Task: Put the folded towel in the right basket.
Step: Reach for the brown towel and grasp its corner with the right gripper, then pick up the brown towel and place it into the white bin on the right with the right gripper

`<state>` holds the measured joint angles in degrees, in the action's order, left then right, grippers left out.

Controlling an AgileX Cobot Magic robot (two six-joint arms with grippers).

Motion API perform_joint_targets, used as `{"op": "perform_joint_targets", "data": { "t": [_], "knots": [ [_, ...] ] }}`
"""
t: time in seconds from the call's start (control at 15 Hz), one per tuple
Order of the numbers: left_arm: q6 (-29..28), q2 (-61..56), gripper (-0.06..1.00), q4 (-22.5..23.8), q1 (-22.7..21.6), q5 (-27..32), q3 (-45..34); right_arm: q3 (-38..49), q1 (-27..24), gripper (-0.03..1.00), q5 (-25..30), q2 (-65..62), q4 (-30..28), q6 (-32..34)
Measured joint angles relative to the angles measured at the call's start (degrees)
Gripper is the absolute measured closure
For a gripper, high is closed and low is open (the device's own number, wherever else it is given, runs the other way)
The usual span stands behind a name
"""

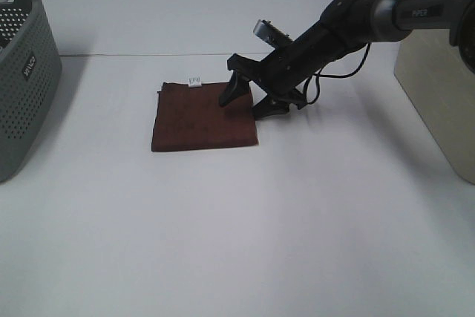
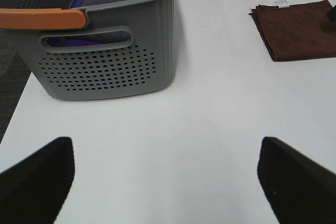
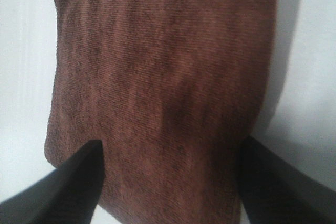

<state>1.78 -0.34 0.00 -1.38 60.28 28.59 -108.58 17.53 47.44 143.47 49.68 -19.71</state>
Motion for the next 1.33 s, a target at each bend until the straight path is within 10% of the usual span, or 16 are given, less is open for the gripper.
{"op": "perform_joint_targets", "data": {
  "t": [0.4, 0.8, 1.33],
  "knots": [
    [0.0, 0.0, 0.06, 0.0, 0.0, 0.0, 0.0, 0.0, 1.9, 0.88, -4.3, 1.4, 0.0, 1.6],
    [0.0, 0.0, 0.06, 0.0, 0.0, 0.0, 0.0, 0.2, 1.9, 0.93, 1.9, -2.1, -7.4, 2.2],
    [0.0, 0.0, 0.06, 0.0, 0.0, 0.0, 0.0, 0.2, 1.9, 0.93, 14.4, -22.6, -37.2, 12.9]
  ]
}}
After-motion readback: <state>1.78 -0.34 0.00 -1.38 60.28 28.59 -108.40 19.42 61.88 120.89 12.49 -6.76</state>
